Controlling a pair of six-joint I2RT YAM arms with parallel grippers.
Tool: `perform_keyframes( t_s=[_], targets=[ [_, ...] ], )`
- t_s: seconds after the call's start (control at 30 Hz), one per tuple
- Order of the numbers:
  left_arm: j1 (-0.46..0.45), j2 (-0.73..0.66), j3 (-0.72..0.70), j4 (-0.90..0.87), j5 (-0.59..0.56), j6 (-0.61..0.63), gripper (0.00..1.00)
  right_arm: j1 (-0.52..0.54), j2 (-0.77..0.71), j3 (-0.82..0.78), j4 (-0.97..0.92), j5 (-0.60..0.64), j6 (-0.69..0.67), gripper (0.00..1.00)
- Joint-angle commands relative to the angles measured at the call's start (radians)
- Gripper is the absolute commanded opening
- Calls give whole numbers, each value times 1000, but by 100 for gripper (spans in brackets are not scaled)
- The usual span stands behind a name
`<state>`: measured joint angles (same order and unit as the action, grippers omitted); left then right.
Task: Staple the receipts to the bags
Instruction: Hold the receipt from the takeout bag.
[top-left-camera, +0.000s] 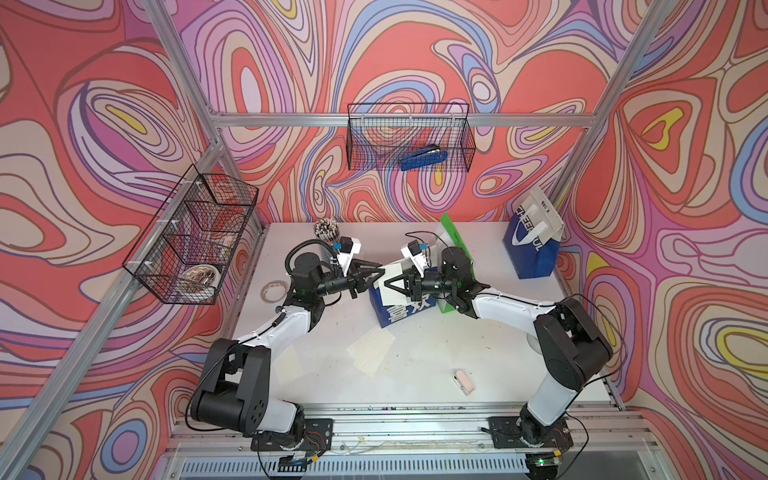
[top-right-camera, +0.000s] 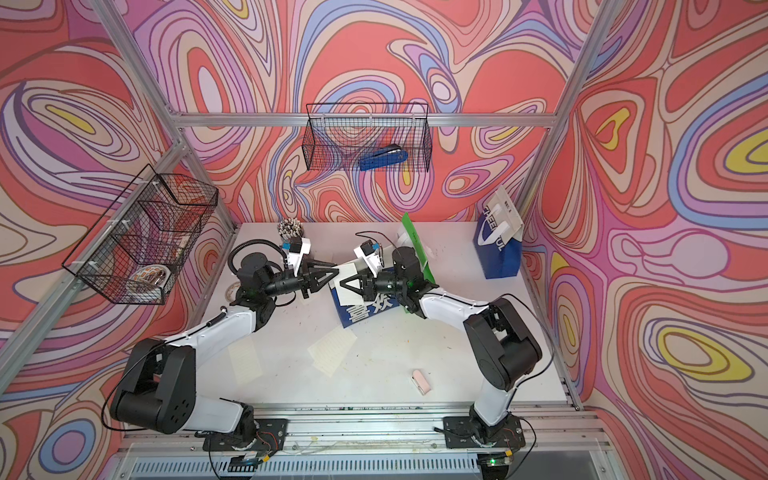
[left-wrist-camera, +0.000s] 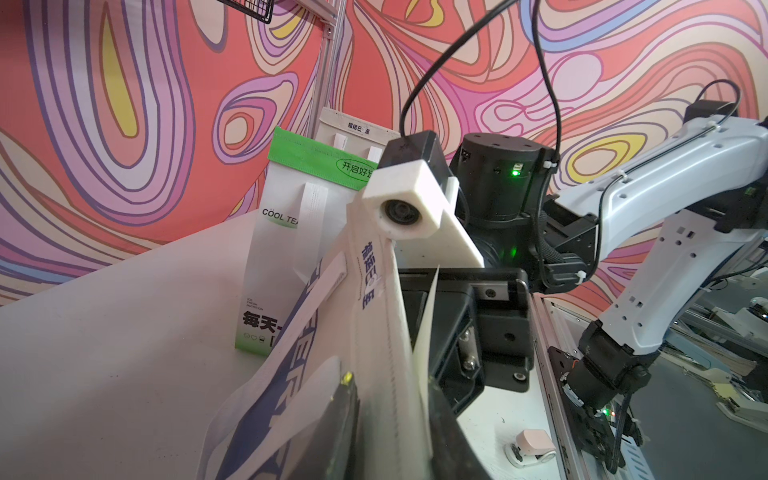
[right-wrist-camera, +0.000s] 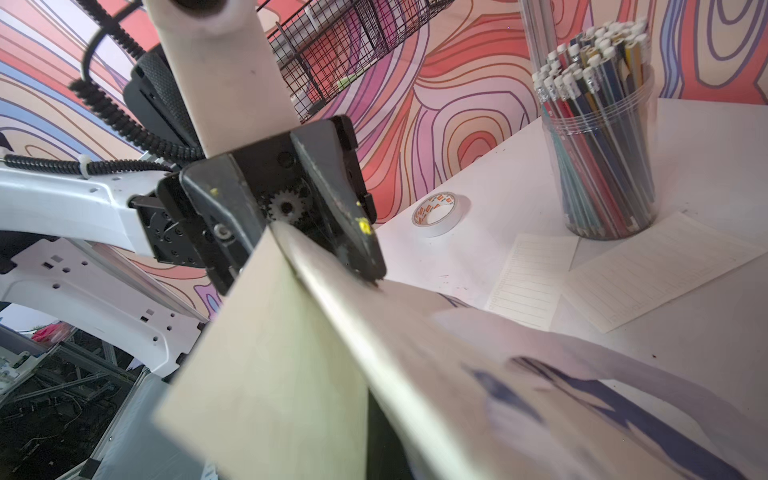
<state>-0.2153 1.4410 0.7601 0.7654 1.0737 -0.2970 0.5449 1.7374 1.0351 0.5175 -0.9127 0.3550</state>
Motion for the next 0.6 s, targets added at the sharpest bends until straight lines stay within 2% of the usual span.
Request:
perform_keyframes(
  t_s=[0.0, 0.13, 0.27, 0.57],
  targets=[
    [-1, 12, 12, 46, 19, -11, 24, 6, 14, -19, 41, 7, 20, 0],
    [-1, 12, 12, 45, 17, -10, 20, 6, 16, -24, 48, 6, 22, 0],
    [-1, 14, 11, 45, 12, -10, 28, 7, 22, -26, 49, 8, 28, 0],
    [-1, 18, 8, 49, 12, -16, 31, 10, 25, -29, 40, 13, 22, 0]
  ],
)
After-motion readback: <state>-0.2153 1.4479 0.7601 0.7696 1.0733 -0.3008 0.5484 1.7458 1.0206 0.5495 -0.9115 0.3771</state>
